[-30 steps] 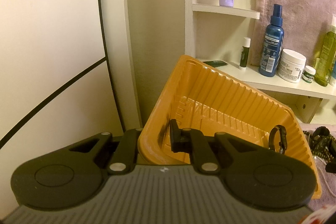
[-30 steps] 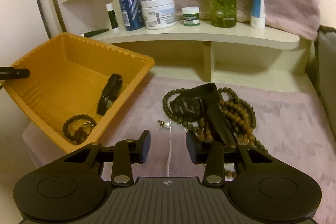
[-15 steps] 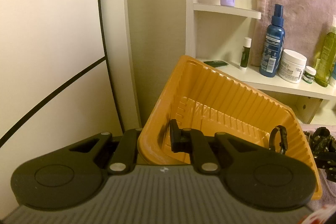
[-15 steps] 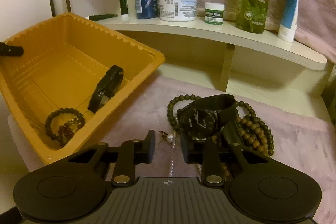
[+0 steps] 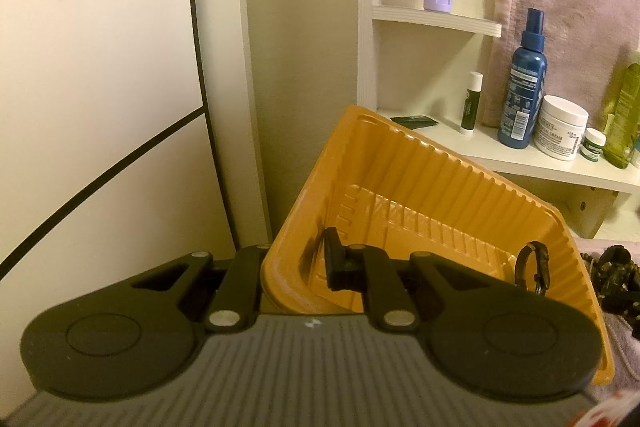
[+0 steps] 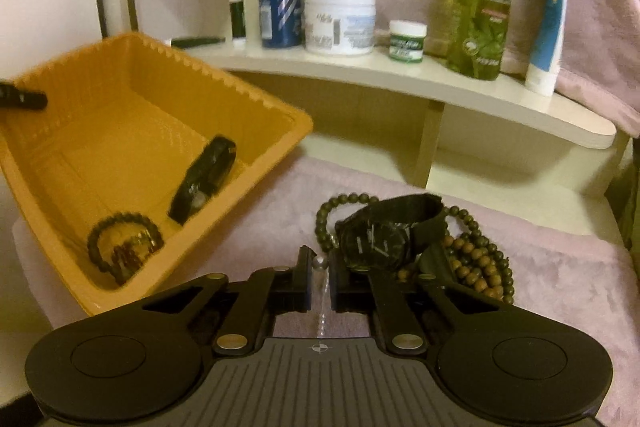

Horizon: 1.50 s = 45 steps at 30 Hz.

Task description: Organize jewelry

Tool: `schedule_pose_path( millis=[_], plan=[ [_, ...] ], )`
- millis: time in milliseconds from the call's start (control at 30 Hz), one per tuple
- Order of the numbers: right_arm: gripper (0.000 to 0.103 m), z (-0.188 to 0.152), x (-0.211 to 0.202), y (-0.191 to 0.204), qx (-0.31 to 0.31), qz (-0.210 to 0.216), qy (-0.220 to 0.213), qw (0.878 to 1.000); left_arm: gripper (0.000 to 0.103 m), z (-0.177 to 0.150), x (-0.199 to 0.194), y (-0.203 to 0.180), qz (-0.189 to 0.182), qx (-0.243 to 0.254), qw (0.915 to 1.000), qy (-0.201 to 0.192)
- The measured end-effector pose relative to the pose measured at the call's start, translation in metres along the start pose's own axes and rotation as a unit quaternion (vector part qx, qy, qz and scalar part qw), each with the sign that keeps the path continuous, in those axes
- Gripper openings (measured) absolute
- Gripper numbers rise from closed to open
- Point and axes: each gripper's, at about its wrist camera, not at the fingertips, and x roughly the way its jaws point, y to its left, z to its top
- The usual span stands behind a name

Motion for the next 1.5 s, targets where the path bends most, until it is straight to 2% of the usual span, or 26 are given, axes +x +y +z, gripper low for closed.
schedule_pose_path(
  millis=[167,300,567,867,1167,1500],
  plan=[
    [0.008,0.014,-0.016,-0.003,0.041,0.033,-0.025,0.998,0.012,0.001,0.000,0.000,0.001,0.000,1.0000,0.000],
    [0.008,0.030,-0.021,0.002,0.063,0.086,-0.038,0.994,0.012,0.002,0.000,-0.001,0.003,0.000,1.0000,0.003],
    [0.008,0.041,-0.004,0.040,0.012,0.138,-0.012,0.990,0.013,0.006,0.000,-0.002,0.010,-0.001,0.9999,0.009],
    [0.009,0.042,0.023,0.057,-0.035,0.130,0.023,0.991,0.013,0.006,0.000,-0.003,0.009,0.001,0.9999,0.007],
    [0.009,0.043,0.025,0.051,-0.013,0.128,0.028,0.991,0.013,0.005,0.000,-0.003,0.010,0.003,0.9999,0.007],
    [0.010,0.041,-0.011,0.023,0.054,0.113,-0.008,0.992,0.013,0.003,0.000,-0.002,0.011,0.005,0.9999,0.005]
  ],
)
